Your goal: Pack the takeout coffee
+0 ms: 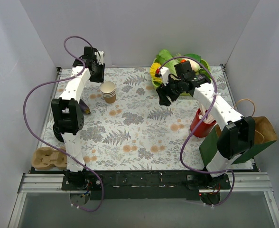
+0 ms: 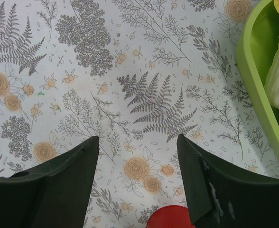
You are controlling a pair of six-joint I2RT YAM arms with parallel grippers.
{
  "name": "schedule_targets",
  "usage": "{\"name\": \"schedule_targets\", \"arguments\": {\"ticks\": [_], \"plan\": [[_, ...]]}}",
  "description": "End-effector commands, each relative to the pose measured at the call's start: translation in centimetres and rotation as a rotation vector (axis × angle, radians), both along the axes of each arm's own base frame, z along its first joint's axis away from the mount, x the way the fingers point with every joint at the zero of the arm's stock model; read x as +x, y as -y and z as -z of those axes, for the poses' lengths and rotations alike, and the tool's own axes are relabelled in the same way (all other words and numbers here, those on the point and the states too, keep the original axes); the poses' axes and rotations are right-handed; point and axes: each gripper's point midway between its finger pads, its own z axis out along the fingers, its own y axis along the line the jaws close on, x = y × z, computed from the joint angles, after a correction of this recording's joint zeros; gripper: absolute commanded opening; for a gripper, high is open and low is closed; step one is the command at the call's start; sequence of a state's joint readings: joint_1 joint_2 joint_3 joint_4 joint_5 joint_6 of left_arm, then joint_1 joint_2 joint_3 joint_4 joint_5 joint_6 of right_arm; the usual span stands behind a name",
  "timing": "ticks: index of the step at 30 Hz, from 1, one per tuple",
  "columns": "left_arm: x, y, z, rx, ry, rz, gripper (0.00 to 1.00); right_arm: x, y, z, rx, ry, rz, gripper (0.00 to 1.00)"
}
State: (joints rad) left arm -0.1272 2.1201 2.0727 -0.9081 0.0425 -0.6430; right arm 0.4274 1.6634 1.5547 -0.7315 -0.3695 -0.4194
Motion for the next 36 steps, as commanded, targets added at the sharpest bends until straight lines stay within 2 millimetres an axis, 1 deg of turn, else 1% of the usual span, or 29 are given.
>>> {"name": "schedule_targets", "arguments": {"ticks": [1,5,13,20,22,23,25,26,31,36], "plan": [[0.5,0.1,-0.8,0.006,0.023,0.013,0.26,0.4,-0.3,-0.3,0.004,0.02,-0.005,0.74],[0.4,0.2,-0.4,0.003,0.01,0.02,0.24,0.3,-0.1,-0.2,0.001,0.018,-0.003,0.74],[0.4,0.3,-0.3,0.0,0.008,0.024,0.15,0.3,-0.1,-0.1,-0.007,0.022,-0.006,0.74],[0.3,0.3,-0.2,-0.001,0.004,0.027,0.13,0.4,0.1,0.2,-0.018,0.026,-0.003,0.74],[0.4,0.3,-0.2,-0.001,0.004,0.027,0.11,0.4,0.1,0.1,-0.017,0.027,-0.003,0.74],[0.4,0.3,-0.2,0.0,0.004,0.028,0.08,0.4,0.1,0.2,-0.019,0.026,-0.002,0.74],[0.3,0.3,-0.2,-0.001,0.005,0.029,0.06,0.5,0.1,0.1,-0.018,0.03,-0.003,0.74],[0.4,0.3,-0.3,-0.001,0.007,0.029,0.0,0.4,0.2,0.2,-0.02,0.028,-0.002,0.74],[0.1,0.6,-1.2,-0.02,0.018,0.034,0.0,0.4,0.2,0.3,-0.023,0.03,-0.001,0.75],[-0.4,1.1,-3.3,-0.049,0.051,0.043,0.0,0.4,0.3,0.3,-0.025,0.032,-0.003,0.74]]}}
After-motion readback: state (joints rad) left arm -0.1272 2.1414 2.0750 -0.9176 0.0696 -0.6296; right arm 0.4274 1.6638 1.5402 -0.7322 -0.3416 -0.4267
